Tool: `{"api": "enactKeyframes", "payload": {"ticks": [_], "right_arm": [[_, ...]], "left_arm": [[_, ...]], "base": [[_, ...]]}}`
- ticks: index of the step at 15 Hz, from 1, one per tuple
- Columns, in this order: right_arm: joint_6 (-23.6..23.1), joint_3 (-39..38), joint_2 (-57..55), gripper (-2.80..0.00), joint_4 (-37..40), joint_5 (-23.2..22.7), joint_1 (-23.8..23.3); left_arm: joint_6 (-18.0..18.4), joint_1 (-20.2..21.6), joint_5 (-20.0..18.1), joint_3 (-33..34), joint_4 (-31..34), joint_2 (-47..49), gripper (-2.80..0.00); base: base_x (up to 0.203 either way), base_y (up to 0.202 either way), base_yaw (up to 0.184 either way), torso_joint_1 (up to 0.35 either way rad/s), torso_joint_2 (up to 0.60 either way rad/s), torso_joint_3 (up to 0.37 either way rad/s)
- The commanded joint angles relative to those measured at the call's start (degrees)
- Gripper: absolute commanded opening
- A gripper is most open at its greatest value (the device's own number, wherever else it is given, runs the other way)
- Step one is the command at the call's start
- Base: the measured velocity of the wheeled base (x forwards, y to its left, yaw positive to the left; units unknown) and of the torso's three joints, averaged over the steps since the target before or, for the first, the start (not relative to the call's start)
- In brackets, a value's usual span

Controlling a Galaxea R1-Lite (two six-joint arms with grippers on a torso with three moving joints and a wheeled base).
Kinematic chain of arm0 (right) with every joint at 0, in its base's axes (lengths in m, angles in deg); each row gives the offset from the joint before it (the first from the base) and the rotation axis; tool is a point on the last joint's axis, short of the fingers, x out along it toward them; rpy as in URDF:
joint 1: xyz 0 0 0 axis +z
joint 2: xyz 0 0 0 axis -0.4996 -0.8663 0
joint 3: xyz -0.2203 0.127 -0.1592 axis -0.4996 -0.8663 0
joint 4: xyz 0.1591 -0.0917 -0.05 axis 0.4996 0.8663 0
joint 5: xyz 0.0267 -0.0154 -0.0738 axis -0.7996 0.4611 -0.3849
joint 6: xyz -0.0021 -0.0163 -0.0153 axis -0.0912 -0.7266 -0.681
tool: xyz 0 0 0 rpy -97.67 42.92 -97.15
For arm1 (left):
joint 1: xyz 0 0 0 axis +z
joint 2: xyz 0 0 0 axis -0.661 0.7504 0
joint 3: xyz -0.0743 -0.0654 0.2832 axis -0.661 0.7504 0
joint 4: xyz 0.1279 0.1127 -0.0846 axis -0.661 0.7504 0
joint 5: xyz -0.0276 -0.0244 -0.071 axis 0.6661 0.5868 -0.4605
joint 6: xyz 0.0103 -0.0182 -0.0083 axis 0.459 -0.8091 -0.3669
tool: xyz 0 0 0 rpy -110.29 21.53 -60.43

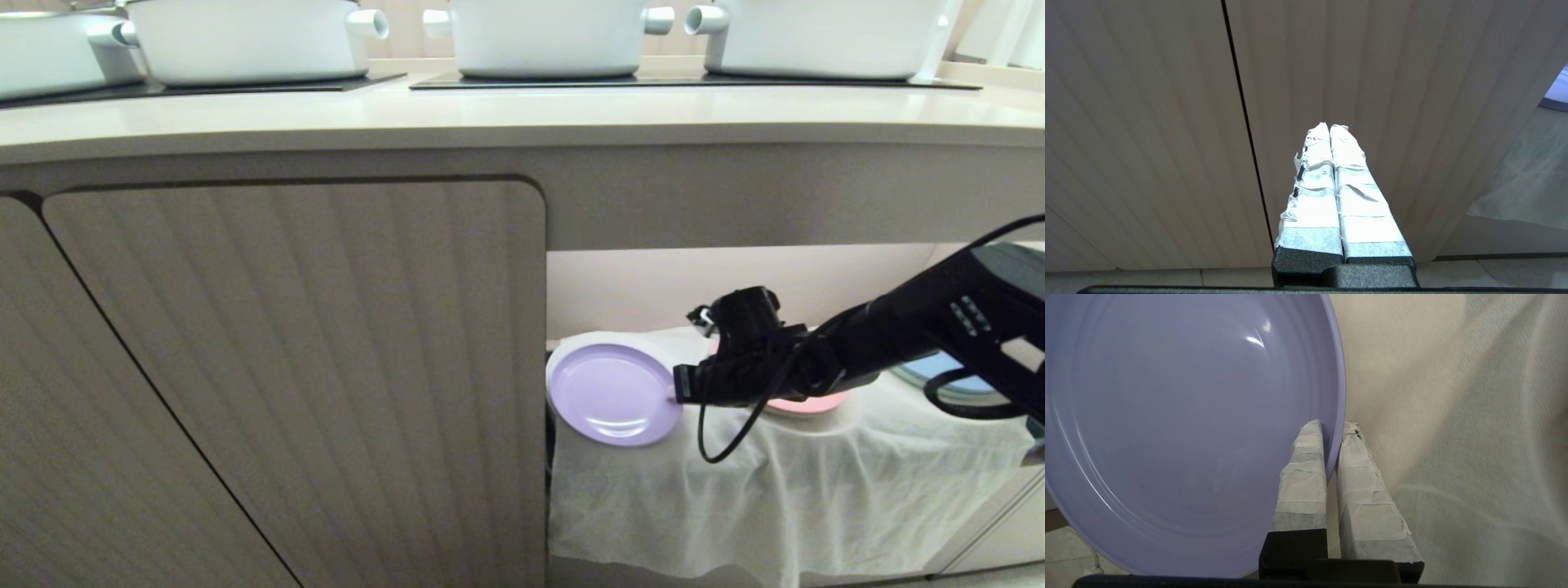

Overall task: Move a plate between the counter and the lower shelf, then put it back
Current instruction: Pick up the plate in the cupboard

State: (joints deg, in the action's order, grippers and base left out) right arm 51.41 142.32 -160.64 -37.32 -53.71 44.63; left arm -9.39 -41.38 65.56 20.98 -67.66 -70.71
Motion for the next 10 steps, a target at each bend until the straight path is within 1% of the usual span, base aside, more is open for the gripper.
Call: {"api": "enactKeyframes", "payload": {"ticks": [1,5,8,10], "right_arm": [[0.0,-1.7,1.9,-2.80,-0.2,-0.1,-0.1],[-0.1,-5.0,4.1,-2.80,-0.3,-0.1,-0.2],[-2.3,-6.8,5.7,-2.80,-0.1,-0.2,-0.2],[-2.4,-7.5,6.7,-2.80,0.0,-0.4,-0.1]], "left_arm": [[0.0,0.0,0.0,0.0,0.0,0.0,-2.80],[0.0,0.0,0.0,0.0,0.0,0.0,-2.80],[0.0,0.0,0.0,0.0,0.0,0.0,-2.80],[0.0,0.0,0.0,0.0,0.0,0.0,-2.80]], "base": [[0.000,0.000,0.000,0.000,0.00,0.000],[0.000,0.000,0.000,0.000,0.00,0.000],[0.000,0.000,0.000,0.000,0.00,0.000],[0.000,0.000,0.000,0.000,0.00,0.000]]}}
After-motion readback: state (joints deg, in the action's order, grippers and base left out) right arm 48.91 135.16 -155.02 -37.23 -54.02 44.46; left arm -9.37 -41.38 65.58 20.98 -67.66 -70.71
